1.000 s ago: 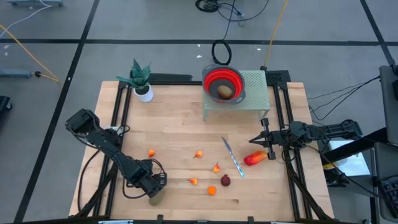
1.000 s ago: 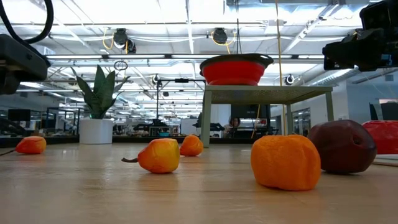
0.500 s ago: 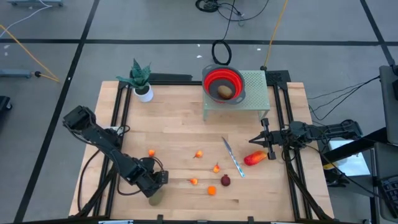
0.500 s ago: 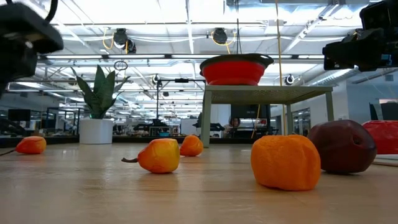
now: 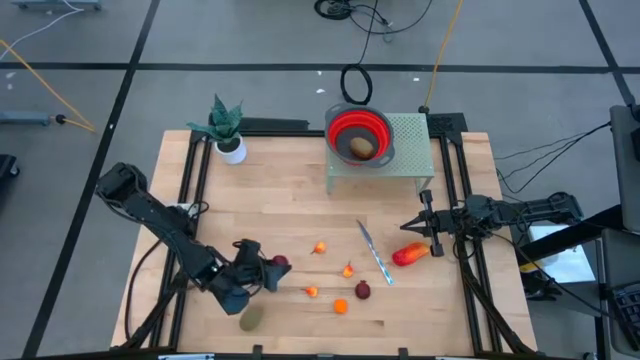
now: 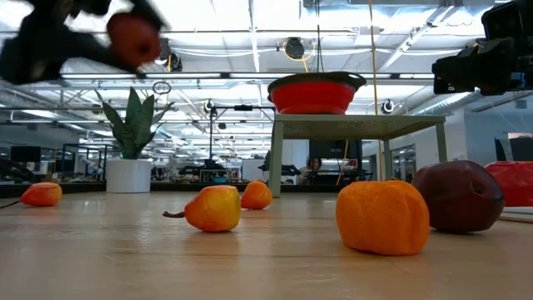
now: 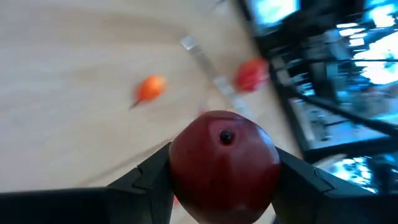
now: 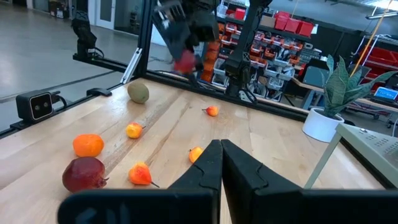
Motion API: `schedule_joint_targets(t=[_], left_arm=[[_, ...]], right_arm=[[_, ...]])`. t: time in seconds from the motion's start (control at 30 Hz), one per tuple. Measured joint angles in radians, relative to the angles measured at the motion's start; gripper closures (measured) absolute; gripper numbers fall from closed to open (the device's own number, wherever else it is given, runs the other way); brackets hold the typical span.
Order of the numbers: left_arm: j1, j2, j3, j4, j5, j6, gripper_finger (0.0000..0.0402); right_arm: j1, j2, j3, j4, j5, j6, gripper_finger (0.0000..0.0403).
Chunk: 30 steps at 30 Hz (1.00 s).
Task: Pick & Place Fruit
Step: Put the red pomegranate into the red basket on the shelf
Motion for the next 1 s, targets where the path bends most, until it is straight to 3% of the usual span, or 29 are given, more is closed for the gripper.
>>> schedule_joint_targets(t=[0.27, 0.53, 0.8, 1.0], left_arm=[[0.0, 0.0, 0.0, 0.39, -0.142, 0.455, 0.0209], [0.0, 0.0, 0.0, 0.773, -0.15, 0.895, 0.0199], [0.001, 0.0, 0.001, 1.089, -0.034, 1.231, 0.0203], [0.013, 0.0, 0.001, 1.222, 0.092, 1.377, 0.0192]], right_arm=[[0.0, 0.0, 0.0, 0.0, 0.0, 0.0, 0.0403], [0.0, 0.0, 0.0, 0.0, 0.0, 0.0, 0.0403], [0.0, 0.0, 0.0, 0.0, 0.0, 0.0, 0.0403], [0.0, 0.0, 0.0, 0.0, 0.0, 0.0, 0.0403]])
